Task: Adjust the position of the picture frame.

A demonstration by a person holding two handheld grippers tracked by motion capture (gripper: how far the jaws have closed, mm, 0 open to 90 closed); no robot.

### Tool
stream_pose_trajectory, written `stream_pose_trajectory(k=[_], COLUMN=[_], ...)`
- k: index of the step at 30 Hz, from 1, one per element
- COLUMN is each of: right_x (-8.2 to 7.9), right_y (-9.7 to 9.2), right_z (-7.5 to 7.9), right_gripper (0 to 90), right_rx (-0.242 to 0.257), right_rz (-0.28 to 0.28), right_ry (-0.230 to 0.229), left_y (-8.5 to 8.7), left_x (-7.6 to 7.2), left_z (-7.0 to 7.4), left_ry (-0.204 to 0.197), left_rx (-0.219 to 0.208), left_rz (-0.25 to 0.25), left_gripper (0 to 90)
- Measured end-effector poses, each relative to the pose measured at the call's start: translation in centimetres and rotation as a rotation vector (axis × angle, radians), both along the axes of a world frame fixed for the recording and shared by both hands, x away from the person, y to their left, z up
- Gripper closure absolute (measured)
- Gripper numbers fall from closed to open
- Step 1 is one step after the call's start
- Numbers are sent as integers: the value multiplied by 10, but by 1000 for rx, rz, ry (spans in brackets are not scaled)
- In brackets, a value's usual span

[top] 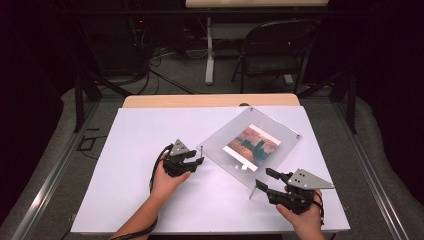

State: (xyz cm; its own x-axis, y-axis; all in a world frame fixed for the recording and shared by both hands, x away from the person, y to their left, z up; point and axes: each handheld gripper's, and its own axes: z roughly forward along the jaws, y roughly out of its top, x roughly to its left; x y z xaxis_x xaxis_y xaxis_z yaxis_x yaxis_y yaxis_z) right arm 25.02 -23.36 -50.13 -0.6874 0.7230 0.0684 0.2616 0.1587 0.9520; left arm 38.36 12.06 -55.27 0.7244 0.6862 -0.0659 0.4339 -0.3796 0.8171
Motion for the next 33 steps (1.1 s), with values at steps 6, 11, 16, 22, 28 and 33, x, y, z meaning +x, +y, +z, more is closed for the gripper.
stream_pose_trajectory(k=[6,11,16,22,28,33], right_x=[-1,-2,-5,-9,-12,-15], right_y=[0,-2,-5,-8,-10,-12], right_z=[-1,-2,-4,-5,-6,-7], right_gripper=[465,470,474,474,475,477], right_rx=[0,-5,-10,-13,-12,-15], right_rz=[-5,-10,-20,-38,-47,-52], right_ry=[3,2,12,17,26,32], left_y=[-3,-7,-10,-13,-18,-19], left_x=[8,13,16,21,24,27], left_z=[-3,-4,-6,-6,-11,-13], left_ry=[11,31,43,48,66,81], left_rx=[1,8,5,7,32,35], left_rz=[0,9,11,11,12,0], left_gripper=[648,699,734,763,794,844])
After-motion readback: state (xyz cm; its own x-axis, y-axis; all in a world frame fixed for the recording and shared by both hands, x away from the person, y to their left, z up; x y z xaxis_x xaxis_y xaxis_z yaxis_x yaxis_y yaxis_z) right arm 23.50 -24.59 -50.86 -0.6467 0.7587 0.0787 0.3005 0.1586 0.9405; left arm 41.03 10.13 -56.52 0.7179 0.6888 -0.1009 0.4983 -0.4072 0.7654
